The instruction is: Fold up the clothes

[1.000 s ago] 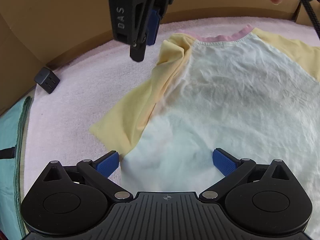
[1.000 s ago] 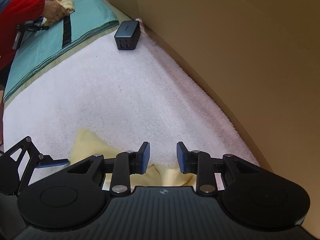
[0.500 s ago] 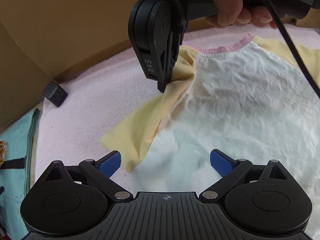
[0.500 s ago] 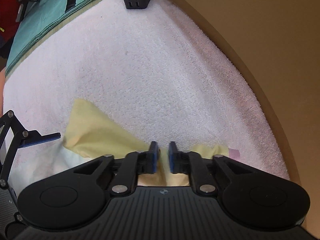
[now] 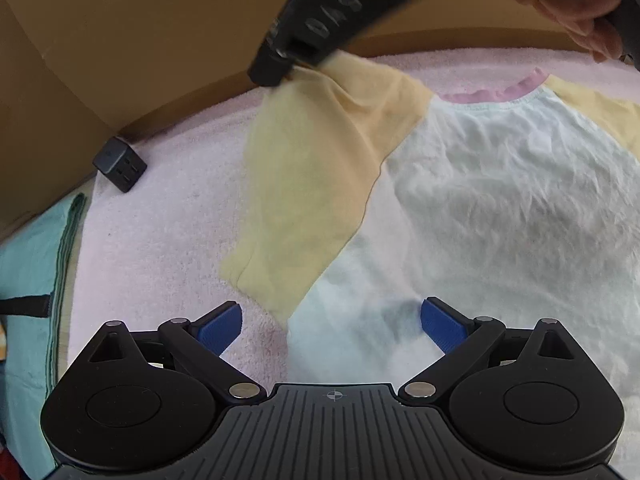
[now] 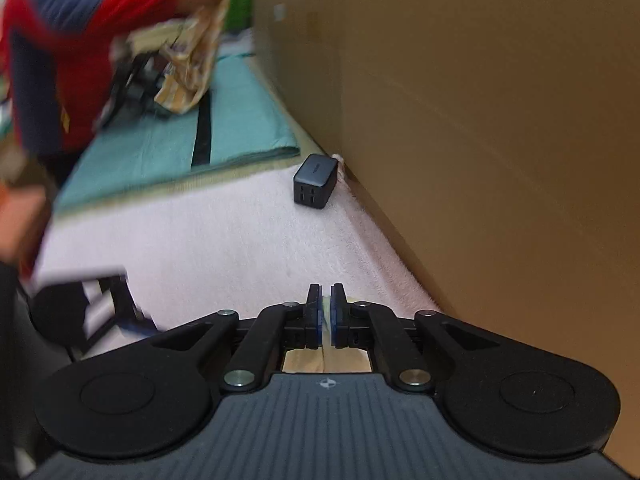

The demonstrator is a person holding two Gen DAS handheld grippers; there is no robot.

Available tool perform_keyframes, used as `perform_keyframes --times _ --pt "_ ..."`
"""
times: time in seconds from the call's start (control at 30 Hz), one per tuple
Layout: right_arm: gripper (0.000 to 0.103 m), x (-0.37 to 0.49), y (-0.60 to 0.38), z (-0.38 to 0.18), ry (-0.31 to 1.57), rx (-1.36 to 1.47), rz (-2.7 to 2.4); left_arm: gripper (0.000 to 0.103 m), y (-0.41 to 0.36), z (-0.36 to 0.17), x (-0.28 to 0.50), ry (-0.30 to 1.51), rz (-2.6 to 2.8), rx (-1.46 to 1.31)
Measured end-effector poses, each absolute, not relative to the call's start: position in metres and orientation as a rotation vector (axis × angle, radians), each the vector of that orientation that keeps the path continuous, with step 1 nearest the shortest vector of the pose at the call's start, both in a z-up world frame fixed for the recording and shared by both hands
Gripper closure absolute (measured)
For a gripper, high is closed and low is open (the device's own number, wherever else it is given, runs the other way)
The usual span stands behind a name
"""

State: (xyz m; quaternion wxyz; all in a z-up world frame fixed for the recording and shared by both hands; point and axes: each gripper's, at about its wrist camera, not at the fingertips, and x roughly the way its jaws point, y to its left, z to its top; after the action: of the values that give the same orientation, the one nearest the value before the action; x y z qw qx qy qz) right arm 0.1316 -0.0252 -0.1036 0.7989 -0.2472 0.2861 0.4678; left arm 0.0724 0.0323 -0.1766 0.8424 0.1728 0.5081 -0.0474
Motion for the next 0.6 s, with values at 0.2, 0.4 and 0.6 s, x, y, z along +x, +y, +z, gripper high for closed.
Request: perform_keyframes --times 0.2,0.4,0.6 --pt "0.068 0.155 -0.025 -0.132 0.777 -0.56 0.788 0.003 0.037 -0.178 0.068 1.082 -0.092 0.358" --pt "0.075 0.172 -0.014 -0.113 0.896 -0.368 0.83 0.003 0.041 -0.174 0.064 1.084 -0.086 0.349" --pt "0.06 0.195 0.014 -0.126 0.996 -0.387 0.762 0.003 0.042 -0.173 0.06 1.082 -0.089 0.357"
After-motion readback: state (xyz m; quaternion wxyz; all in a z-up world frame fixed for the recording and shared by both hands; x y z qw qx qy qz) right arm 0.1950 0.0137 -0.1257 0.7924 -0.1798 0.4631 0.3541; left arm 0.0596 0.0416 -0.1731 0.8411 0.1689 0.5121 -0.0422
